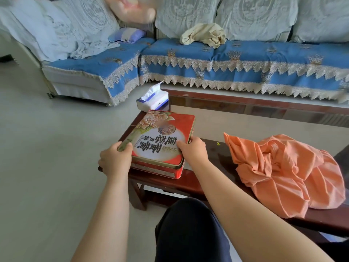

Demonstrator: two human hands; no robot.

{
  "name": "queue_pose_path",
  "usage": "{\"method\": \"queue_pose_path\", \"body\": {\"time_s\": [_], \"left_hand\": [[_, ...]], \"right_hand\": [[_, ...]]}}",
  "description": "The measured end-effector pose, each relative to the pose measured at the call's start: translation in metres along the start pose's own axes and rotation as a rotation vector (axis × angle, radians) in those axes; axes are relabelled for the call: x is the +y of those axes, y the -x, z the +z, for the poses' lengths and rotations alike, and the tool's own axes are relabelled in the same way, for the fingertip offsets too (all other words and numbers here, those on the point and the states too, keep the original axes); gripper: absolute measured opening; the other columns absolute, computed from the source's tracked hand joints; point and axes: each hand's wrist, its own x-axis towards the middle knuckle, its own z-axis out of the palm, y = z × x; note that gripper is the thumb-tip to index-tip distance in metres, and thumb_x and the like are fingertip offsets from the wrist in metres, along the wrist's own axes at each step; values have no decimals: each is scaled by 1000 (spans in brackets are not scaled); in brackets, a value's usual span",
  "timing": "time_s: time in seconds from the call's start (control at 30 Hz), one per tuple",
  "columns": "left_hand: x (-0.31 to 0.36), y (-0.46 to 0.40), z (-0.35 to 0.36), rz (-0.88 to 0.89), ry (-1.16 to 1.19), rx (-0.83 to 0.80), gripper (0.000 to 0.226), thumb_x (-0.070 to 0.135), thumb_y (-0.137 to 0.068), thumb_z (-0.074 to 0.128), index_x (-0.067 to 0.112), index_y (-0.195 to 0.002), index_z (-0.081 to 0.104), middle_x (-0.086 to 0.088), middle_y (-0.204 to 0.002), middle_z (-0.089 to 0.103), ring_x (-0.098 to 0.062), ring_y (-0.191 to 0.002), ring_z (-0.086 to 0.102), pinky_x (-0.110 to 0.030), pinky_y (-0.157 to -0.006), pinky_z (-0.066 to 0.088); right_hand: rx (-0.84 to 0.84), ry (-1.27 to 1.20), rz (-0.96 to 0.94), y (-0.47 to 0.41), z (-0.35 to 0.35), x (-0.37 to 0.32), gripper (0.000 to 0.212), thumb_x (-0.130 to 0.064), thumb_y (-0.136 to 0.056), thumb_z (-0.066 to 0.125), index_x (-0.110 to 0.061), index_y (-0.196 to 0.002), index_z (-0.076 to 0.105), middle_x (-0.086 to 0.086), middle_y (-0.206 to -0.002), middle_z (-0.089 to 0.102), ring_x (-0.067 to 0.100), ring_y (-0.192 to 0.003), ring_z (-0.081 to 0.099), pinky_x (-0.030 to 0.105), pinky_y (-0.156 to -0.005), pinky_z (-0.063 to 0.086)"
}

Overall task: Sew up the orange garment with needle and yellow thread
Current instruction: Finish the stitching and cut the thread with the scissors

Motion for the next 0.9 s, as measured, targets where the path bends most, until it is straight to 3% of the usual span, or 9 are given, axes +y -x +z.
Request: {"method": "queue_pose_path", "body": {"time_s": [0.13, 0.23, 0.4, 0.5, 0.57, 0.7, 0.8, 0.9], "left_hand": [[-5, 4, 4, -33, 178, -72, 20, 26, -93, 59, 10, -101, 69, -3, -99, 65, -30, -101, 56, -33, -85, 43], [-9, -2, 5, -16, 138, -57, 40, 33, -91, 61, 9, -123, 64, -5, -119, 66, -29, -111, 59, -38, -93, 48], [-7, -18, 6, 4, 6, -71, 44, 43, -90, 58, 15, -125, 64, -7, -121, 66, -32, -110, 59, -46, -93, 50], [-2, -25, 6, 21, -74, -52, 39, 42, -94, 53, 17, -121, 66, -9, -120, 66, -35, -113, 56, -43, -92, 49], [-1, -26, 8, 43, -80, -43, 37, 38, -95, 53, 15, -121, 67, -10, -121, 66, -34, -115, 56, -41, -90, 47], [-7, -23, 12, 84, 83, -31, 36, 30, -95, 57, 11, -123, 66, -9, -125, 65, -29, -116, 58, -40, -97, 49], [0, -19, 12, 47, 300, -9, 35, 23, -95, 58, 8, -126, 64, -7, -125, 64, -21, -112, 59, -28, -88, 46], [6, -24, 15, -25, 398, -7, 33, 18, -94, 60, 6, -125, 63, -9, -124, 65, -16, -104, 58, -25, -83, 44]], "right_hand": [[-11, 63, -7, 1, -1, 6, 42, -40, -91, 55, -18, -126, 53, 9, -127, 45, 1, -64, 39, 21, -53, 33], [-17, 115, -14, 0, 1, 4, 43, -40, -92, 53, -17, -128, 51, 9, -129, 45, 5, -66, 44, 25, -57, 36], [-17, 164, -19, -7, 5, -4, 48, -42, -91, 50, -13, -129, 49, 9, -124, 54, 24, -89, 61, 29, -63, 46], [-18, 214, -25, -8, 4, -9, 47, -40, -94, 47, -12, -132, 46, 10, -128, 50, 23, -86, 56, 27, -58, 39], [-20, 230, -40, -6, 4, -8, 47, -40, -97, 44, -12, -135, 43, 11, -131, 45, 23, -86, 53, 28, -62, 38], [-12, 170, -100, 4, 10, 8, 47, -41, -100, 40, -14, -138, 39, 11, -135, 39, 30, -97, 61, 33, -74, 44], [-2, 159, -95, 5, 11, 6, 46, -41, -100, 39, -12, -137, 39, 11, -135, 36, 33, -99, 60, 32, -75, 43], [-23, 244, -40, 0, 11, -2, 47, -40, -101, 39, -5, -132, 40, 14, -135, 34, 37, -104, 58, 33, -74, 39]]}}
